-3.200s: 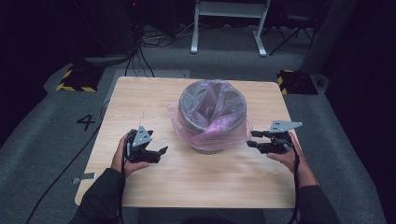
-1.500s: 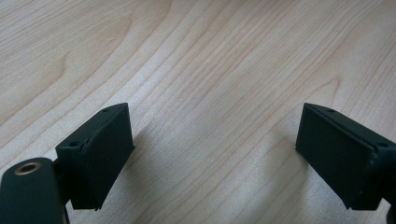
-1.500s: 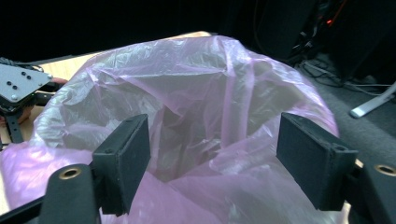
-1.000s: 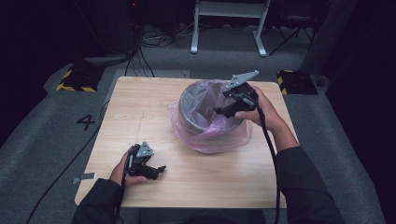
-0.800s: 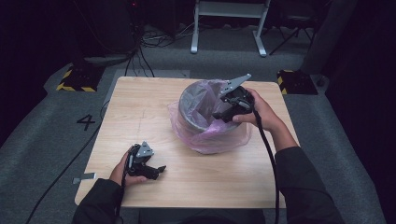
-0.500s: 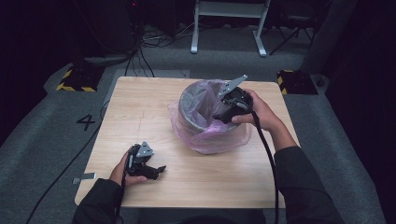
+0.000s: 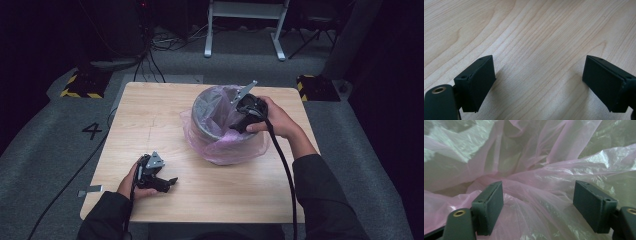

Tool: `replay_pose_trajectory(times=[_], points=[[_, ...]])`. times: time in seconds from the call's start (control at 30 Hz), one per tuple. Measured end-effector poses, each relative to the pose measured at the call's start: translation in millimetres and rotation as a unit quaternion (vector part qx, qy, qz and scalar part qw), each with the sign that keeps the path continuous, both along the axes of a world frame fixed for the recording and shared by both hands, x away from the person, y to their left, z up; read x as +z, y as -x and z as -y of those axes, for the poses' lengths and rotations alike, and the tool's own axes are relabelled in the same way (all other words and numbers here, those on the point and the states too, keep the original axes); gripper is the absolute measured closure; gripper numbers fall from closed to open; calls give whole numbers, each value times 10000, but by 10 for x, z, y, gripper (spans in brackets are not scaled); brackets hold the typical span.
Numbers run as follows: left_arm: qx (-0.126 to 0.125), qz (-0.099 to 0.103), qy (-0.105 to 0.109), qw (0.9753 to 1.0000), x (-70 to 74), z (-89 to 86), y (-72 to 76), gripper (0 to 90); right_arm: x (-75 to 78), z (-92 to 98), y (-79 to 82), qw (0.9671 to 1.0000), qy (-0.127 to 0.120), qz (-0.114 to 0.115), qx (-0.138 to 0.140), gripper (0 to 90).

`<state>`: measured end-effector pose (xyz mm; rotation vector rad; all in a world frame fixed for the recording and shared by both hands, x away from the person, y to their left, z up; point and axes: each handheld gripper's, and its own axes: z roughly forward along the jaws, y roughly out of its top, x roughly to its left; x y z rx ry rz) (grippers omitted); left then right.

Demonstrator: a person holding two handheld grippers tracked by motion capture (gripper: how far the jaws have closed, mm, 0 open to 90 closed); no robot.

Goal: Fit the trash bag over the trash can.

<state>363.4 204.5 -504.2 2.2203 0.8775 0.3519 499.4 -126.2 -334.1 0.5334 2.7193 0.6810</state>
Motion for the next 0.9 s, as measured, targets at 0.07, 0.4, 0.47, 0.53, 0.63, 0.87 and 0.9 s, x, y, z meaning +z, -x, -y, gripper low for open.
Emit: replay_pose_trajectory(times=[0.07, 0.4, 0.47, 0.53, 0.63, 0.87, 0.9], points=[[0, 0, 0, 10000, 0, 0, 0, 110, -3, -15, 0, 10000, 83, -24, -10, 245], [0, 1, -1, 10000, 0, 0, 0, 110, 12, 43, 35, 9988, -358, 305, -97, 249], [-1, -1, -2, 10000, 0, 0, 0, 110, 20, 68, 45, 9981, -515, 311, -126, 249], [0, 0, 0, 10000, 0, 0, 0, 110, 38, 94, 58, 9971, -606, 431, -167, 244], [-1, 0, -1, 10000, 0, 0, 0, 110, 67, 130, 79, 9956, -795, 438, -247, 235], [-1, 1, -2, 10000, 0, 0, 0, 110, 122, 238, 117, 9894, -1278, 589, -360, 232], [0, 0, -1, 10000, 0, 0, 0, 110, 131, 253, 131, 9881, -1353, 627, -368, 233]])
